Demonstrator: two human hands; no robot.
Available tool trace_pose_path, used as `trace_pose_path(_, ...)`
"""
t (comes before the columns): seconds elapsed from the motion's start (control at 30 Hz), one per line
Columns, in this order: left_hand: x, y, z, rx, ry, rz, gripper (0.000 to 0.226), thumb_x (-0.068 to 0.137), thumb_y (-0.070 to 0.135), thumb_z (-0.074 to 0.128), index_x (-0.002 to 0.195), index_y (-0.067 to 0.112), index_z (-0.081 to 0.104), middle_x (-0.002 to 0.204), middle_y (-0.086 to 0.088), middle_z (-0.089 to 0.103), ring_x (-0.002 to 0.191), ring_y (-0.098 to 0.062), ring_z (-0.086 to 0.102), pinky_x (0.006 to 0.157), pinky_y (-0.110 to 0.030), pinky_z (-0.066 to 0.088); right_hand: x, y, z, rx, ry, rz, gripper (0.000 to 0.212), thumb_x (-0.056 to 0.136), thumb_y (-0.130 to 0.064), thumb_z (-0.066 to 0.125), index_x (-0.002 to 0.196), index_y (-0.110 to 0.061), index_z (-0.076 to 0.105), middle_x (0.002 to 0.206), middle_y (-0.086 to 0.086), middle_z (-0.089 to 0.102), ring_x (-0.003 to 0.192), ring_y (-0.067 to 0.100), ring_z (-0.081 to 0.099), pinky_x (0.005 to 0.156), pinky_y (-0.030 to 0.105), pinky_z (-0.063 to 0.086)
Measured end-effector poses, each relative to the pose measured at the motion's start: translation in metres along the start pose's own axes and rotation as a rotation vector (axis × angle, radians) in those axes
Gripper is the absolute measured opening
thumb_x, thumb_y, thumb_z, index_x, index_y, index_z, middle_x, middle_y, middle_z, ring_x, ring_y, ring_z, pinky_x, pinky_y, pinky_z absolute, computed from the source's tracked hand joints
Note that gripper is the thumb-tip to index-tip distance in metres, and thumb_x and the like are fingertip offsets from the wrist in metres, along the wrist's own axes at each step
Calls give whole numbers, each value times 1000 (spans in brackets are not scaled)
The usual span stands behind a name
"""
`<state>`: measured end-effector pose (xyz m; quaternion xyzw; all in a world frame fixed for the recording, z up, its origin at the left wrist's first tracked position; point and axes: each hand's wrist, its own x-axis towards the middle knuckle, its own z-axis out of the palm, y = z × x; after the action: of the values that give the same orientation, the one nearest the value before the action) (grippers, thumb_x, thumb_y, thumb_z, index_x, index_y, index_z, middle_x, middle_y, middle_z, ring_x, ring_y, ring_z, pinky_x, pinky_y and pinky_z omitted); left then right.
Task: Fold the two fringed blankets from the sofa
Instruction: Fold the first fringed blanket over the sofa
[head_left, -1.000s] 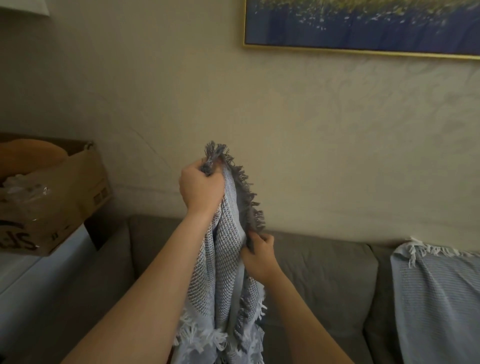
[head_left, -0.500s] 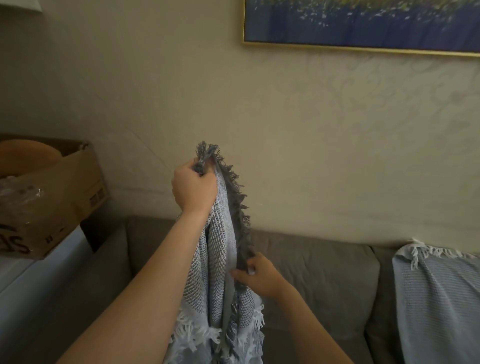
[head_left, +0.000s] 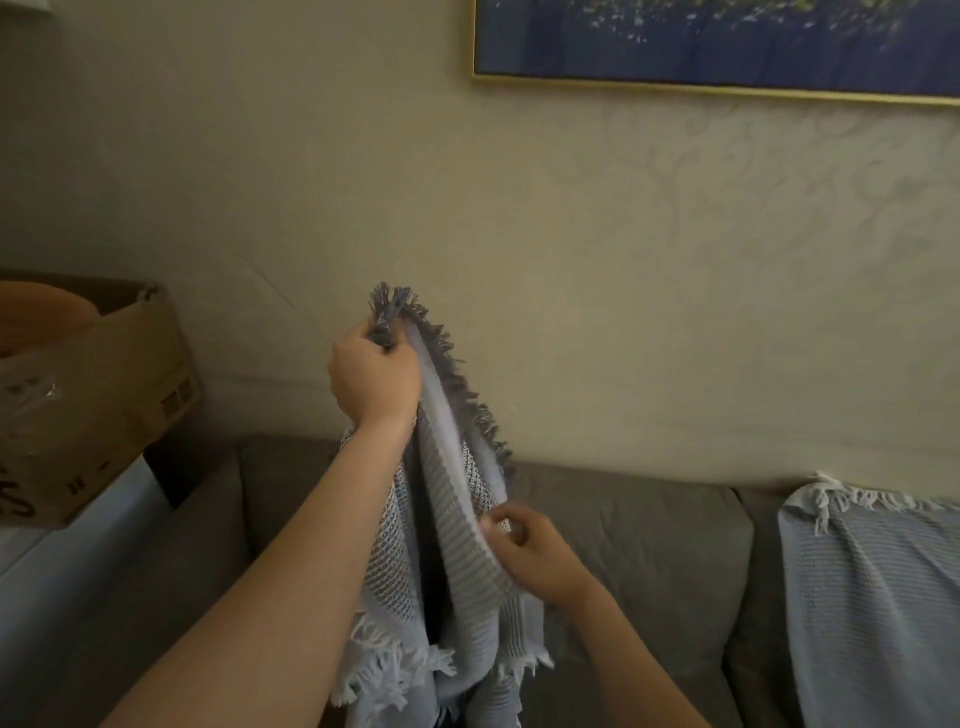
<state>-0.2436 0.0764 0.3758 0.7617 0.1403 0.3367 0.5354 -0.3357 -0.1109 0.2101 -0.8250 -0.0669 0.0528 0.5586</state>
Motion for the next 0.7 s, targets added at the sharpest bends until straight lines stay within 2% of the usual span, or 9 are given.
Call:
trace_pose_path(0.1, -4, 2, 4, -14, -6, 9, 27, 103, 35, 65, 80, 23, 68, 58, 7, 58, 66, -32, 64, 63, -38, 50, -6, 17, -1, -129, -305, 28, 43, 101, -49, 65, 87, -9, 75, 69, -11, 58, 64, 1, 49, 64, 20, 42)
trace_pose_path(0.2, -5, 1, 6, -29, -14, 18, 27, 104, 34, 65, 79, 24, 65, 59, 5, 60, 66, -31, 65, 64, -38, 51, -8, 35, -2, -151, -442, 94, 41, 96, -50, 68, 83, -11, 72, 74, 0, 55, 72, 9, 48, 67, 23, 40)
trace_pose_path(0.27, -4, 0, 7, -21, -13, 17, 27, 104, 34, 65, 79, 22, 66, 59, 6, 60, 66, -30, 64, 64, -36, 49, -9, 42, -1, -72, -317, 138, 34, 100, -36, 68, 75, -12, 65, 68, 0, 50, 67, 11, 45, 61, 26, 37)
trace_pose_path(0.33, -3, -2, 7, -29, -14, 17, 27, 104, 35, 65, 81, 22, 68, 60, 6, 61, 66, -29, 65, 65, -37, 51, -6, 49, -3, 51, -44, 189, 28, 105, -24, 61, 80, -14, 67, 67, -7, 59, 66, 11, 52, 60, 28, 43)
trace_pose_path(0.4, -1, -5, 7, -49, -14, 24, 28, 104, 38, 66, 82, 21, 69, 64, 3, 66, 66, -27, 67, 65, -40, 55, 0, 54, -12, 25, 138, 224, 25, 109, -25, 55, 88, -13, 64, 78, -4, 67, 70, 10, 57, 65, 29, 48)
trace_pose_path(0.47, 1, -7, 6, -67, -12, 38, 29, 104, 42, 66, 82, 24, 70, 68, 0, 70, 67, -24, 68, 65, -42, 57, 5, 56, -23, -228, 137, 217, 26, 111, -31, 47, 93, -15, 58, 88, 1, 67, 75, 12, 60, 73, 34, 50)
trace_pose_path(0.6, -2, -8, 8, -22, -21, 76, 23, 104, 41, 66, 86, 27, 71, 72, 2, 71, 69, -25, 69, 65, -43, 59, 9, 49, -35, -845, -9, 218, 32, 110, -44, 32, 119, -22, 53, 111, 11, 72, 99, 37, 69, 77, 43, 51)
trace_pose_path(0.67, -5, -8, 11, -20, -23, 77, 21, 103, 36, 67, 87, 25, 74, 73, 3, 72, 71, -25, 69, 67, -45, 60, 14, 43, -34, -959, -39, 221, 38, 108, -50, 29, 131, -30, 53, 118, 9, 73, 106, 36, 70, 84, 45, 53)
trace_pose_path(0.7, -7, -8, 12, -29, -30, 77, 19, 103, 34, 67, 88, 24, 74, 72, 3, 72, 72, -25, 70, 69, -45, 60, 16, 40, -32, -906, -63, 225, 40, 108, -50, 31, 133, -32, 56, 120, 6, 73, 108, 34, 69, 87, 46, 54)
